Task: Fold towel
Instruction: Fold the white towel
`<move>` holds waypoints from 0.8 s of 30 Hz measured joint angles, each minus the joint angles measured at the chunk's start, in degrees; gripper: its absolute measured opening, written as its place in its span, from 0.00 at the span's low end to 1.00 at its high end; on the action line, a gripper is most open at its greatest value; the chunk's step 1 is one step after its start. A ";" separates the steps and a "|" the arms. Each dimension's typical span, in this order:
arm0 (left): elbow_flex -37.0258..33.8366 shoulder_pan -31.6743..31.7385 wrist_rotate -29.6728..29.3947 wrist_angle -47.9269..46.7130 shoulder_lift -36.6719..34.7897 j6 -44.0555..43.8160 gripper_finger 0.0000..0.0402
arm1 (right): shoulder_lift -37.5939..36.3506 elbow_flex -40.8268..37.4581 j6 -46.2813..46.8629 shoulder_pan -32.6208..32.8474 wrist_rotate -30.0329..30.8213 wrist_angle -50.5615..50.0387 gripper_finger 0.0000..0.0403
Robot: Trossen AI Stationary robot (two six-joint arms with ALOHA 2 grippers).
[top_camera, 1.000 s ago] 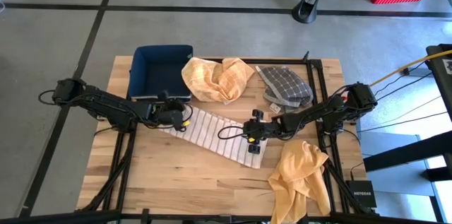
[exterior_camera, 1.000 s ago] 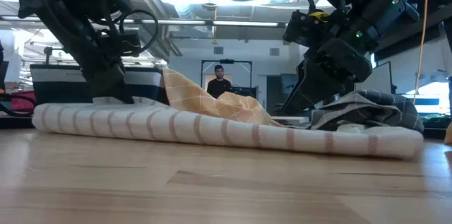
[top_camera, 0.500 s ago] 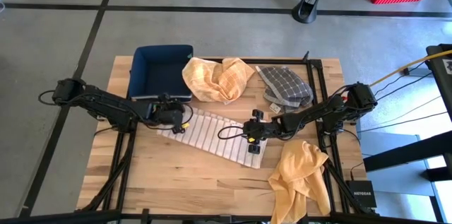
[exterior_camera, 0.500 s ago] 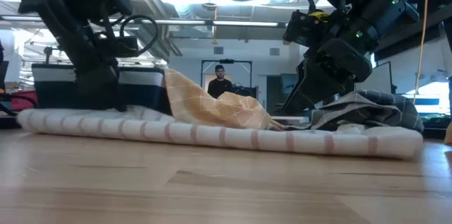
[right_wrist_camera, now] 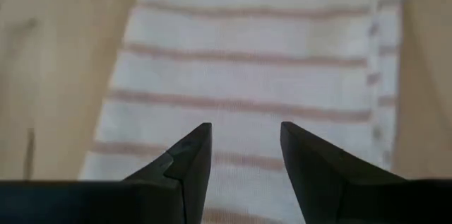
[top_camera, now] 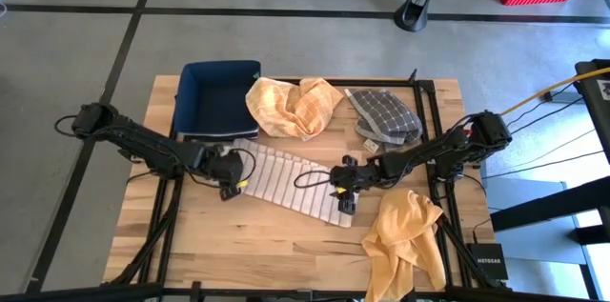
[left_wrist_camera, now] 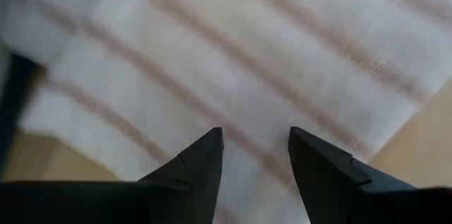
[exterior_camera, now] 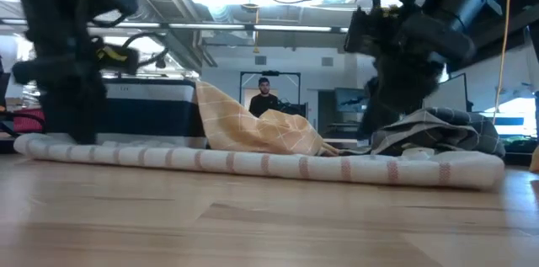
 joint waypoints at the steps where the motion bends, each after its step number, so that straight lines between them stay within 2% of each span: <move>1: -0.92 -0.59 0.08 0.08 0.05 -1.72 0.39 | 0.75 -0.02 0.00 0.26 0.17 -0.29 0.43; 7: -3.55 -4.33 1.95 0.47 -0.13 -10.86 0.39 | 2.94 1.23 0.26 -1.32 -1.93 -3.25 0.43; 9: -3.58 -5.65 4.39 0.52 -0.13 -12.90 0.39 | 2.92 1.87 0.17 -1.44 -3.19 -4.43 0.43; 13: -3.55 -7.88 11.11 2.12 -0.13 -18.68 0.39 | 2.83 4.33 0.91 -1.40 -4.18 -16.35 0.43; 16: -3.02 -9.60 14.93 3.17 -0.15 -19.53 0.39 | 2.67 5.40 1.57 -1.40 -4.02 -23.41 0.43; 21: 2.00 -11.07 15.42 2.00 -2.48 -17.29 0.39 | 1.71 8.88 3.50 -1.35 -4.33 -32.64 0.43; 24: 5.67 -11.30 11.25 2.92 -4.30 -14.07 0.39 | -0.49 10.99 5.15 -1.33 -5.73 -35.21 0.43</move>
